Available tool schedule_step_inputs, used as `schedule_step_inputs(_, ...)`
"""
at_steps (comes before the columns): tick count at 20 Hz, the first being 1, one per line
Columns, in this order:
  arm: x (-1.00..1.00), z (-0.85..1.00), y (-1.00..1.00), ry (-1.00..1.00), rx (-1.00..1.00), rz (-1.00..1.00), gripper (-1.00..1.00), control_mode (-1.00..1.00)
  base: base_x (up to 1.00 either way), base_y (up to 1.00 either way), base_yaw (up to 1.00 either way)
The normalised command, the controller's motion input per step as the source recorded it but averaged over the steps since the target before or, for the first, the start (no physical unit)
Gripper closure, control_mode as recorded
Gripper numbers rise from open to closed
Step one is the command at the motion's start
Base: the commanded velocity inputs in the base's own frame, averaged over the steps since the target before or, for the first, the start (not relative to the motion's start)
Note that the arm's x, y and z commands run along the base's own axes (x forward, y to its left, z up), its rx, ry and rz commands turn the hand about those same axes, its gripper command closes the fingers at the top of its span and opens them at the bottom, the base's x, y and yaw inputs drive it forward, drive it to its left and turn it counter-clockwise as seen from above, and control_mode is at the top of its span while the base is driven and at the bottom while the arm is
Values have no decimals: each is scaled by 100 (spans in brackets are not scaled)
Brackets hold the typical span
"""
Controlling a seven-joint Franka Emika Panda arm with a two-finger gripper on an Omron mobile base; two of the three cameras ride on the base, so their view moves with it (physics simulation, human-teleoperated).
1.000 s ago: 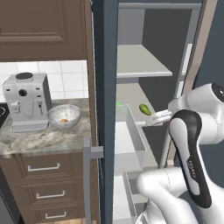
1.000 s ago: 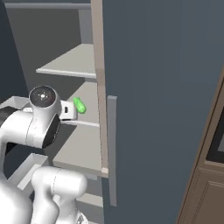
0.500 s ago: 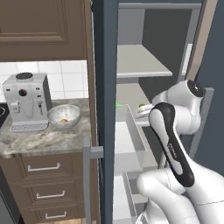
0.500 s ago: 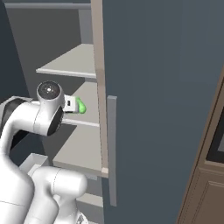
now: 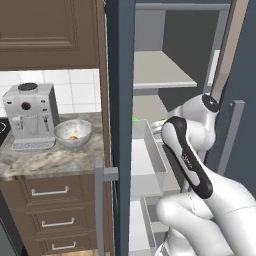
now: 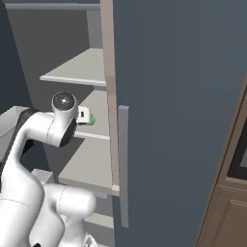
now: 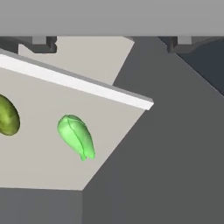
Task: Take the mango, corn, and mango from the freezer and place them in the bowl on the counter.
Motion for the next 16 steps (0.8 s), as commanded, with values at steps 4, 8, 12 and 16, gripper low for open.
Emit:
schedule_step_inputs(4, 50, -6, 0, 0, 0, 0, -100, -100, 0, 0, 0)
schedule_step_inputs(8, 44, -5, -5, 0, 0, 0, -100, -100, 0, 0, 0)
schedule_step_inputs(12, 41, -9, -2, 1, 0, 0, -100, -100, 0, 0, 0)
schedule_step_inputs(16, 36, -29, 0, 2, 0, 0, -100, -100, 0, 0, 0)
